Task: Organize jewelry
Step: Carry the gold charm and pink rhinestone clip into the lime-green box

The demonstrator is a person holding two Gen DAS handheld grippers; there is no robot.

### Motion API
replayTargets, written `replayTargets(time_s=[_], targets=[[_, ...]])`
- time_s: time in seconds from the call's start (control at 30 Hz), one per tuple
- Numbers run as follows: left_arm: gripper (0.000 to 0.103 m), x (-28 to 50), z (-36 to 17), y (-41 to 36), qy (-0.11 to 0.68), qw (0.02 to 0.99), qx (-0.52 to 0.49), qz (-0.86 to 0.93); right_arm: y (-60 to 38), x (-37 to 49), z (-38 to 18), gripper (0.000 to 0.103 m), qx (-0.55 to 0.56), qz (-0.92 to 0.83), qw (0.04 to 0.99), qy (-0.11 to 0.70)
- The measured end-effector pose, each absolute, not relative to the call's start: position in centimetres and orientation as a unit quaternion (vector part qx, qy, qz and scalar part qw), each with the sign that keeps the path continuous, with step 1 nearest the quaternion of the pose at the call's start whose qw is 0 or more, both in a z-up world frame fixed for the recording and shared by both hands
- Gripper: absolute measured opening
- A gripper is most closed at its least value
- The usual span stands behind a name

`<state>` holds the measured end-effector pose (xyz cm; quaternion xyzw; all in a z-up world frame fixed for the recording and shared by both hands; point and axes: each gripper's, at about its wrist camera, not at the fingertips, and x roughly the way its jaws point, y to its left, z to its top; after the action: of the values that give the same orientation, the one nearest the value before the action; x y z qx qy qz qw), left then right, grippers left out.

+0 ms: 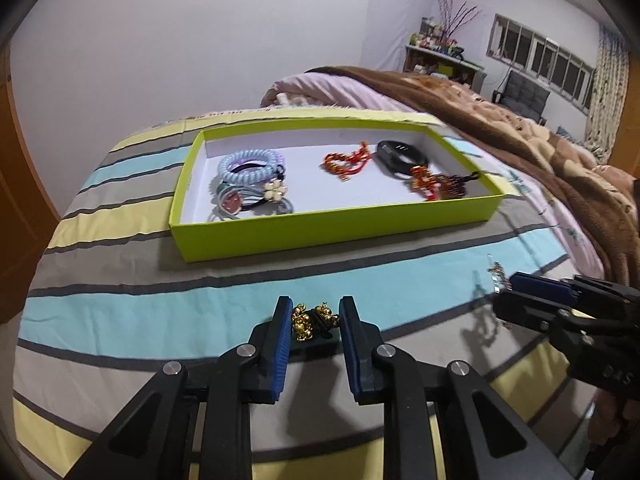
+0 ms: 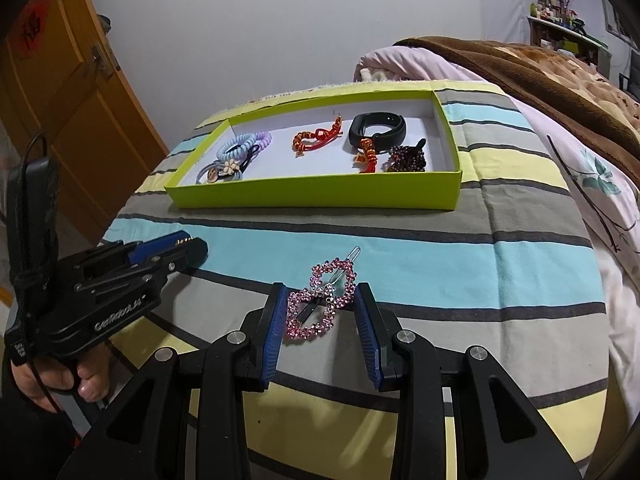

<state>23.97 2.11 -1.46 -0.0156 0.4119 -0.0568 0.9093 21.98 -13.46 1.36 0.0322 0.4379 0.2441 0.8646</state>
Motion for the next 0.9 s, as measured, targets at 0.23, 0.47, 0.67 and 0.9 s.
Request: replayTargets(time_s=[0.23, 0.47, 0.67, 0.9], targets=[[0.024, 22.2, 0.9, 2.0, 0.375, 0.924, -0.022, -0.076, -14.1, 21.7, 2.7, 0.035, 0.035, 0.244, 0.873, 0.422], [0.024, 22.1, 3.2, 2.7, 0.346, 0.935, -0.025, -0.078, -14.0, 22.2, 4.9, 0.035, 0.021, 0.247, 0.882, 0.402], [0.024, 22.7, 4.2, 3.4, 0.336, 0.938, -0.028, -0.078, -13.5, 22.8, 6.0, 0.035, 0.011, 0.252, 0.885, 0.391], [0.024, 23.9, 4.8, 3.8, 0.324, 0.942, -0.022, -0.086, -13.1, 24.0, 6.7, 0.035, 0.004, 0.256, 0.888, 0.383]])
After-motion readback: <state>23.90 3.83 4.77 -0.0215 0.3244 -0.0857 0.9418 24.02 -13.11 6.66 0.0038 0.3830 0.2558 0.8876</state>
